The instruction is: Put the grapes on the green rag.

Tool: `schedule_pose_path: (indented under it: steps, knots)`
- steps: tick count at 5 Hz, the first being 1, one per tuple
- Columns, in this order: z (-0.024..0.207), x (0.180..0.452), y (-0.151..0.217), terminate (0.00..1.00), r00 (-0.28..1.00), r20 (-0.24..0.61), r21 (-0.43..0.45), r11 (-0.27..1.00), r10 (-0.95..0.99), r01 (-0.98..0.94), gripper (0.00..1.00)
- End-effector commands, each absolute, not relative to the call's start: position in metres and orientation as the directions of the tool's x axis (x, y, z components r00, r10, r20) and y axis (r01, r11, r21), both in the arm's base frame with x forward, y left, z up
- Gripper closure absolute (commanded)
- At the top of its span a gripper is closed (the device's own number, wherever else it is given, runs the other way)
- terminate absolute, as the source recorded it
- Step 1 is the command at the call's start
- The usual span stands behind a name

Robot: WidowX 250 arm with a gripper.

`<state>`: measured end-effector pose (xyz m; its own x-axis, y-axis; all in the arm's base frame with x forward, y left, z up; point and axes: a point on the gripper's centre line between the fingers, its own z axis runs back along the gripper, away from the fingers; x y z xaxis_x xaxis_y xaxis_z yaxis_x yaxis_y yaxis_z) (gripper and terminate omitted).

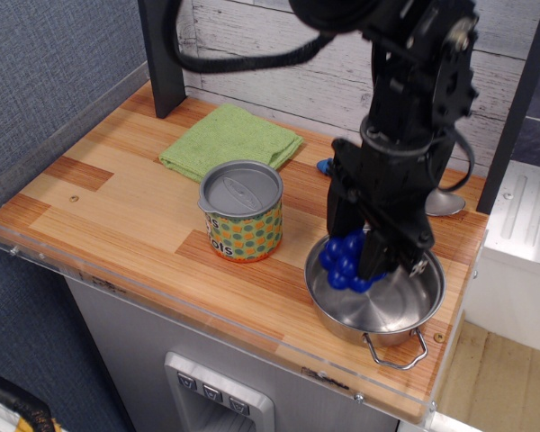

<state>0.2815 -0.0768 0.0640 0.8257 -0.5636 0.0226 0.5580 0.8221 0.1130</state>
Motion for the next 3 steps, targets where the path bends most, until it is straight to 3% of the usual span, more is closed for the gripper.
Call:
schedule_pose_path:
  steps: [1, 3]
  knots:
    - [0.103, 0.289, -0.043, 0.0, 0.886, 0.11, 0.143, 0.889, -0.451, 0.434, 1.0]
    - [0.112, 0.311, 0.023, 0.0, 0.953, 0.126, 0.148, 0.955, -0.276, 0.257, 1.0]
